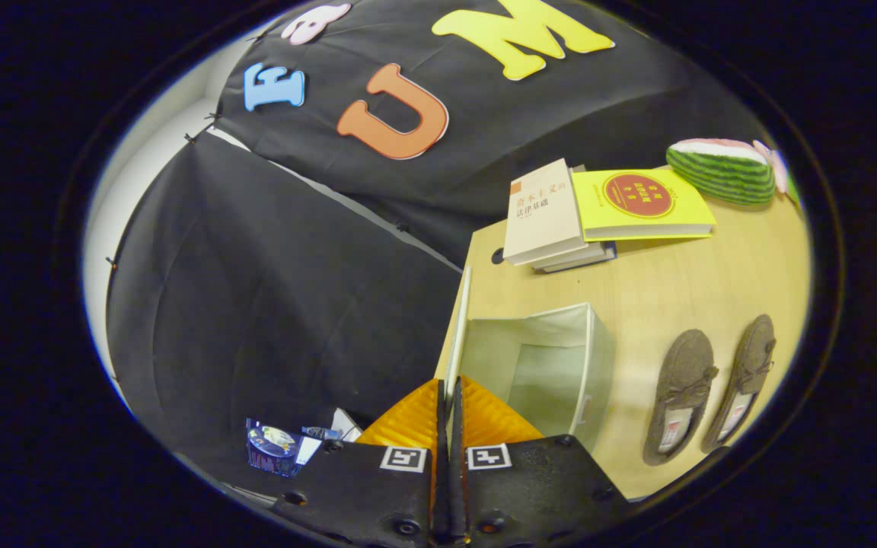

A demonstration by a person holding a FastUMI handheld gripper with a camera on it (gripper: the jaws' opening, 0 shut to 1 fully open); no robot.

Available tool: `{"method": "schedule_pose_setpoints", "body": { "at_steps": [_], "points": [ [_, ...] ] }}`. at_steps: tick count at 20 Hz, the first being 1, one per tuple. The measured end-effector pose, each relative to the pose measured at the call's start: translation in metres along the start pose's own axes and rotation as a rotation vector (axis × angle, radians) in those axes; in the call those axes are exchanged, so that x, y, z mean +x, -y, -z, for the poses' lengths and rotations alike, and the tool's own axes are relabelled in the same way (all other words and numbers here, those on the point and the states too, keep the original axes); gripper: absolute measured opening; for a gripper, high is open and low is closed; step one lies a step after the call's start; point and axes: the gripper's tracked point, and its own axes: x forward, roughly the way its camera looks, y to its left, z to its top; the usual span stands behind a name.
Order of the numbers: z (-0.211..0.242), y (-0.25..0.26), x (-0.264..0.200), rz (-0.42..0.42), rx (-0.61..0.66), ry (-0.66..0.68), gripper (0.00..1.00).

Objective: Open the storage box then place both shoes into the box .Put the left shoe in first, then the right shoe, with the right side of both shoes facing outward in a uniform manner.

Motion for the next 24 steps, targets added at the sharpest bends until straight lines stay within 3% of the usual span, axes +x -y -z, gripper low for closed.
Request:
{"method": "schedule_pose_setpoints", "body": {
  "at_steps": [5,10,12,13,15,17,19,24],
  "points": [
    [0.011,-0.038,0.023,0.14,-0.068,-0.034,0.06],
    [0.019,-0.101,0.05,0.169,-0.111,-0.033,0.08],
    [0.03,-0.12,0.066,0.158,-0.117,-0.054,0.19],
    [0.042,-0.125,0.071,0.172,-0.106,-0.079,0.32],
    [0.051,-0.112,0.072,0.293,-0.193,-0.097,0.42],
    [0.034,-0.092,0.067,0.428,-0.331,-0.016,0.46],
    [0.034,-0.08,0.058,0.495,-0.423,0.004,0.47],
    [0.049,-0.017,0.015,0.663,-0.477,-0.025,0.5]
  ]
}}
